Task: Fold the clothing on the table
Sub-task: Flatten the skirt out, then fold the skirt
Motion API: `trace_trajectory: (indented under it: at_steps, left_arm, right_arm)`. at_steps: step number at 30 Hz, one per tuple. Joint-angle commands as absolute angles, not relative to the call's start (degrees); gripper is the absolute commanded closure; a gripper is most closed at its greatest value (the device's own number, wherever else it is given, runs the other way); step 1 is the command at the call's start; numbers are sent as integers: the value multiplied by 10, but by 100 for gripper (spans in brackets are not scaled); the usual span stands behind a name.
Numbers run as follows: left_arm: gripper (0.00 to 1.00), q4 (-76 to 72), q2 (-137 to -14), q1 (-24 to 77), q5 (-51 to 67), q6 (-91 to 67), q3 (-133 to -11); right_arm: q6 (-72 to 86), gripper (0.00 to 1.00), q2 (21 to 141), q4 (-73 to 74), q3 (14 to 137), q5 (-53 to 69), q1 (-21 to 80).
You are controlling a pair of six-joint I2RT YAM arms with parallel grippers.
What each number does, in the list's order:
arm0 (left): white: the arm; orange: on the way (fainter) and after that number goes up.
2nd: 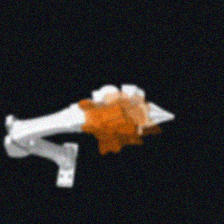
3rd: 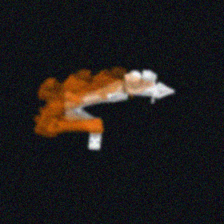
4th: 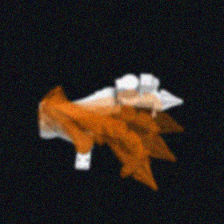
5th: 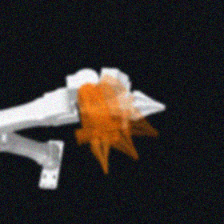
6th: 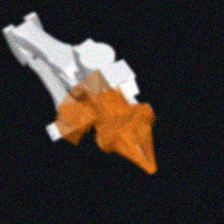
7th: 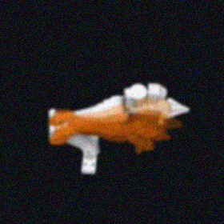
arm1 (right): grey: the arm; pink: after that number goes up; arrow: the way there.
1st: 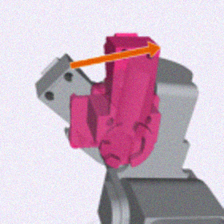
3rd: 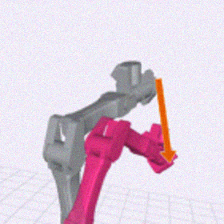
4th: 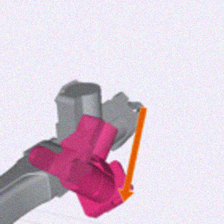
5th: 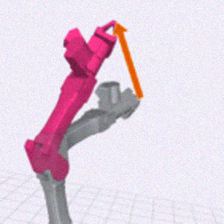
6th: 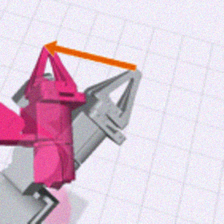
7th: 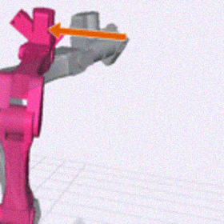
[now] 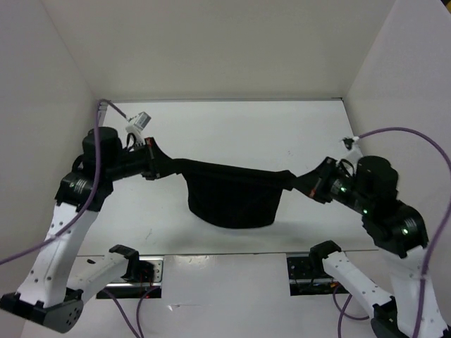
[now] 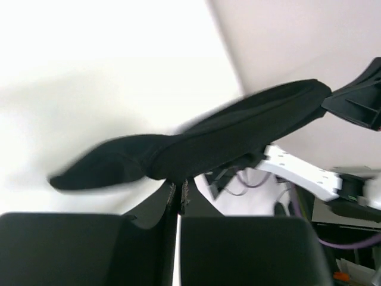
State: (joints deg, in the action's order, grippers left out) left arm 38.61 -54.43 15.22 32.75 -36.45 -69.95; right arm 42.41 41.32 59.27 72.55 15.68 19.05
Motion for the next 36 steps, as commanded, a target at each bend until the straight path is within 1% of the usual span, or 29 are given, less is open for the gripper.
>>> trace_trajectory:
  at_steps: [1, 4, 6, 7, 8, 10, 11, 12, 13, 16, 17, 21, 23, 27, 31, 36]
  left_arm:
    - [100, 408, -516, 149, 320, -395, -721]
    - [100, 408, -532, 149, 307, -395, -709]
    - [100, 383, -567, 149, 307, -387, -668]
    - [100, 370, -582, 149, 301, -381, -653]
    - [100, 358, -600, 149, 293, -381, -640]
    - [100, 318, -672, 149, 277, -376, -622]
    - [100, 308, -702, 142, 277, -369, -622]
    - [100, 289, -764, 142, 277, -364, -632]
    - [100, 284, -795, 135, 277, -355, -663]
    - [100, 272, -898, 127, 277, -340, -734]
    - [100, 272, -941, 121, 277, -340, -787]
    - [100, 291, -1033, 116, 282, -322, -894]
    - [100, 291, -1073, 116, 282, -322, -915]
    - [100, 274, -1120, 111, 287, -322, -946]
    - [99, 276, -1151, 111, 293, -328, -991]
    - [99, 301, -1174, 93, 293, -323, -1054]
  right_arm:
    - [451, 100, 397, 657, 788, 158, 192]
    - [457, 100, 409, 629, 772, 164, 192]
    - [464, 100, 430, 594, 713, 170, 199]
    - [471, 100, 435, 544, 688, 170, 200]
    - [471, 100, 442, 514, 633, 170, 200]
    - [471, 100, 478, 428, 584, 170, 200]
    - [466, 100, 498, 405, 556, 164, 184]
    - [459, 100, 524, 387, 555, 164, 174]
    - [451, 100, 577, 363, 561, 145, 167]
    - [417, 100, 650, 346, 603, 98, 149]
    - [401, 100, 690, 345, 639, 69, 143]
    - [381, 100, 766, 332, 714, 40, 120]
    - [374, 100, 807, 327, 737, 46, 113]
    - [362, 100, 864, 315, 752, 51, 105]
    - [351, 100, 882, 288, 769, 40, 99]
    - [343, 100, 896, 290, 785, 34, 99]
